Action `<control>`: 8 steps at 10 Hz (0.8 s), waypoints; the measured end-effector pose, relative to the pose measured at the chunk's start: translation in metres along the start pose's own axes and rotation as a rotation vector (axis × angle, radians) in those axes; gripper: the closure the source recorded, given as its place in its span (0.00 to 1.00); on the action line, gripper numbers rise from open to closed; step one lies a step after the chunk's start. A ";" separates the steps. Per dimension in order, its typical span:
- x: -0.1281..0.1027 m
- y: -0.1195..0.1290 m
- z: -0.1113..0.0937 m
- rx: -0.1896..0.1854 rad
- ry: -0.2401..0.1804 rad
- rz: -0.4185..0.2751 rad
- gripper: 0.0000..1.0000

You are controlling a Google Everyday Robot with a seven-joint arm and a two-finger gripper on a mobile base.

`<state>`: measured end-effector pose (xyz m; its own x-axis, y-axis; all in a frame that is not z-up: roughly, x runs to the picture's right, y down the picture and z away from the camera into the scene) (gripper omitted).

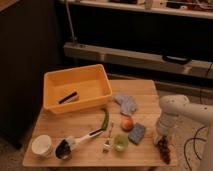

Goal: Place grapes in tray

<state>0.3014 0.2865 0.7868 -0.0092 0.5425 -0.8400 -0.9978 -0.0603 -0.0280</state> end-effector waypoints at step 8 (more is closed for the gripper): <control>0.009 0.005 -0.075 -0.030 -0.032 0.115 1.00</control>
<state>0.3018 0.2277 0.7386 -0.1263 0.5566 -0.8212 -0.9876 -0.1486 0.0511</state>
